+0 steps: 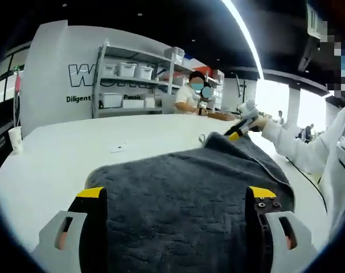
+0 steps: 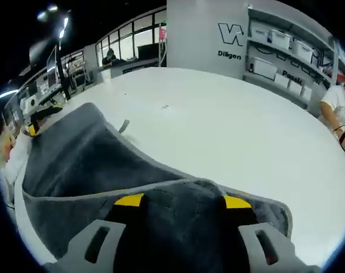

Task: Open the folded towel by lifting each exposed corner and separating the folded layers until the towel lies flat within the target outline without major curled edges

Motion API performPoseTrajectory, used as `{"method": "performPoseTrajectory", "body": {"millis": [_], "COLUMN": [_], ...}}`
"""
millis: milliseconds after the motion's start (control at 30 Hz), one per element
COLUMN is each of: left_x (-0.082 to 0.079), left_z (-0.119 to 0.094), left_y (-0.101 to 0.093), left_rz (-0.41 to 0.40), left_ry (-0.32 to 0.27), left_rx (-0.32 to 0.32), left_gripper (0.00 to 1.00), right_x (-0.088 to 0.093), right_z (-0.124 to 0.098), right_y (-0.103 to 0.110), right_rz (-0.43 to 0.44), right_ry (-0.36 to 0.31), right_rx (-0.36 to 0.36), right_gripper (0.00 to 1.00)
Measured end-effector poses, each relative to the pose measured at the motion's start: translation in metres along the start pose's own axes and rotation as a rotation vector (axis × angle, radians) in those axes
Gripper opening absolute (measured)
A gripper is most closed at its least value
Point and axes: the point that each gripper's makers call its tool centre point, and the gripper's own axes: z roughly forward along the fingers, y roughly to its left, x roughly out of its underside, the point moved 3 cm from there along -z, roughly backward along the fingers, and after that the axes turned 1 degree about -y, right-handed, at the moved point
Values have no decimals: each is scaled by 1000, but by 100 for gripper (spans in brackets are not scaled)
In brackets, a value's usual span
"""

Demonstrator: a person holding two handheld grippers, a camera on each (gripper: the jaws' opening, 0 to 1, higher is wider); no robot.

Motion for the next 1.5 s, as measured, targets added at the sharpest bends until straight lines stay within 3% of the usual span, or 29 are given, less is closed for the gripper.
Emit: {"method": "performPoseTrajectory", "body": {"millis": [200, 333, 600, 933, 1167, 1333, 1367, 1500], "left_x": [0, 1, 2, 3, 2, -2, -3, -6], "left_z": [0, 1, 2, 2, 1, 0, 0, -1], "left_y": [0, 0, -1, -6, -5, -8, -9, -11], "left_rz": [-2, -4, -7, -9, 4, 9, 10, 12], "left_ry": [0, 2, 7, -3, 5, -7, -12, -21], "left_rx": [2, 2, 3, 8, -1, 1, 6, 11], "left_gripper": [99, 99, 99, 99, 99, 99, 99, 99], "right_x": [0, -2, -5, -23, -19, -24, -31, -27], "right_z": [0, 0, -1, -24, -57, -85, -87, -102], "right_y": [-6, -8, -4, 2, 20, 18, 10, 17], "right_rz": [15, -2, -23, -34, -28, -26, -24, -26], "right_ry": [-33, -63, -68, -131, -220, -278, -285, -301], "right_rx": [17, 5, 2, 22, 25, 55, 53, 54], "right_gripper": [27, 3, 0, 0, 0, 0, 0, 0]}}
